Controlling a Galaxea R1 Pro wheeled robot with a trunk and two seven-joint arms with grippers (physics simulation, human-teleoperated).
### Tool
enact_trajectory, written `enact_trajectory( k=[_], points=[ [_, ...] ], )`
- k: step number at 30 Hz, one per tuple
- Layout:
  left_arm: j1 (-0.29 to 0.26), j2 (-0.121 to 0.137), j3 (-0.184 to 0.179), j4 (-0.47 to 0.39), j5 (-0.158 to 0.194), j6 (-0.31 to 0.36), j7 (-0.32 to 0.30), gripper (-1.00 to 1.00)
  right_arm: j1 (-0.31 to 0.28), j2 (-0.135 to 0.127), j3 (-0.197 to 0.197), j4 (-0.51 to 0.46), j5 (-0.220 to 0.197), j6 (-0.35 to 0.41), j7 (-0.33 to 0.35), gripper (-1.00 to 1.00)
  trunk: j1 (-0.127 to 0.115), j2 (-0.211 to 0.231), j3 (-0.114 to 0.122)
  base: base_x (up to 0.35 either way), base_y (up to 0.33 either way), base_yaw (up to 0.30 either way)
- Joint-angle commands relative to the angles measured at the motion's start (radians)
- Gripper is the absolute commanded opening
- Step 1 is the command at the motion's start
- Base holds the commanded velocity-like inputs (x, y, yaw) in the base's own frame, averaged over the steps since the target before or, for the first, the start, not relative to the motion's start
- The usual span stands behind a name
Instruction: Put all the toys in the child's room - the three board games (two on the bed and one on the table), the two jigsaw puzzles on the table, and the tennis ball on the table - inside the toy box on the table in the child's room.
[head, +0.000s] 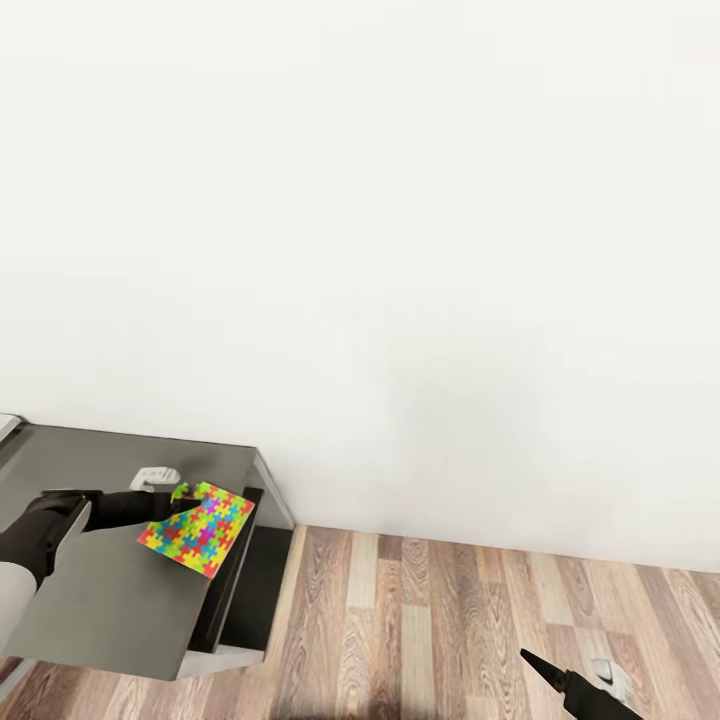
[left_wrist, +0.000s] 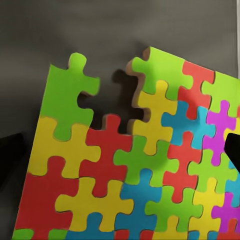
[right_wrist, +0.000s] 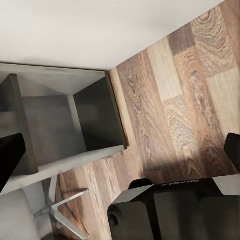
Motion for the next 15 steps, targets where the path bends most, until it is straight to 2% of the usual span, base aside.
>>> enact_trajectory(
  k=[1,11,15],
  points=[
    [-0.001,0.0,0.006,-0.001,-0.003,0.009,-0.006,1.0,0.0,0.0,-0.001,0.0,-0.007,0.008,0.002,1.0,0.0,-0.002,-0.001,-0.008,-0.014,0.0],
    [-0.001,0.005,0.012,-0.002,-0.003,0.012,-0.012,1.0,0.0,0.0,0.0,0.0,-0.007,0.008,0.003,1.0,0.0,-0.002,-0.001,-0.002,-0.004,0.0],
    [-0.001,0.005,0.012,-0.002,-0.003,0.013,-0.009,1.0,0.0,0.0,0.0,0.0,-0.007,0.008,0.003,1.0,0.0,-0.002,-0.001,0.0,-0.135,0.0]
  ],
)
